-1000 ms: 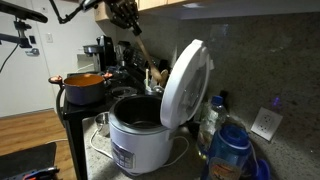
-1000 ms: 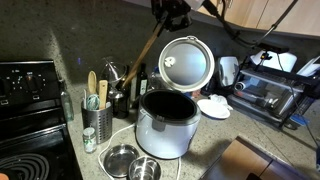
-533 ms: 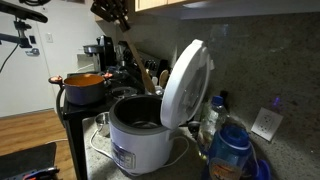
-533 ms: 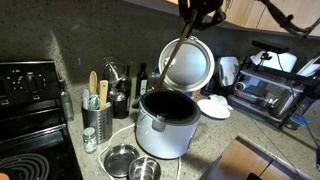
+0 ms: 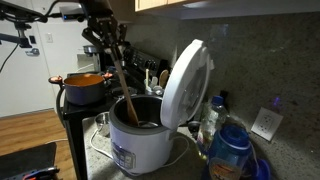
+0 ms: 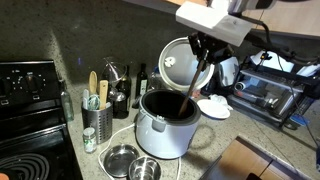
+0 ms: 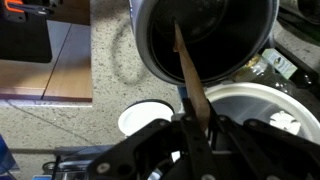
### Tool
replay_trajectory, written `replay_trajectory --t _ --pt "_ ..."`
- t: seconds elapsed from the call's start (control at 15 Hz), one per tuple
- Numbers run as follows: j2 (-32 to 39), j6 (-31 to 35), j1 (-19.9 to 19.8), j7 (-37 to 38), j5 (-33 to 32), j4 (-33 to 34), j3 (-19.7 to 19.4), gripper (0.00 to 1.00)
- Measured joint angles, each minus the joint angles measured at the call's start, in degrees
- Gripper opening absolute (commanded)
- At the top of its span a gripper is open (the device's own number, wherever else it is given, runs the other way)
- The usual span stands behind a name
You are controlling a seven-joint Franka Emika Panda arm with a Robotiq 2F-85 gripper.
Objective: Take a wooden spoon from the utensil holder, use it to mix in the rice cooker, put the spoon back in the holder, then close the rice cooker lid
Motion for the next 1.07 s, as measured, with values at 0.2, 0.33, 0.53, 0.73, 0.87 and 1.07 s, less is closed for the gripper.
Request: replay_trajectory --t 0.2,0.33,0.53,0.73,0.87,1.07 --pt "0.2 0.3 -0.3 0.0 0.0 -4.0 -1.3 0.04" --pt "0.3 2.8 -0.8 0.9 -0.2 -5.7 -1.4 0.04" --pt "0.5 8.5 -1.3 3.4 -2.6 -7.6 -1.3 0.04" --pt "0.9 14.7 -1.4 5.6 -4.5 -8.7 -0.7 0.04" --pt "1.8 18.1 -1.3 5.7 -4.4 -8.8 -0.3 0.04" --pt "3.7 22.2 -0.1 4.9 -1.6 -8.8 -0.3 0.04"
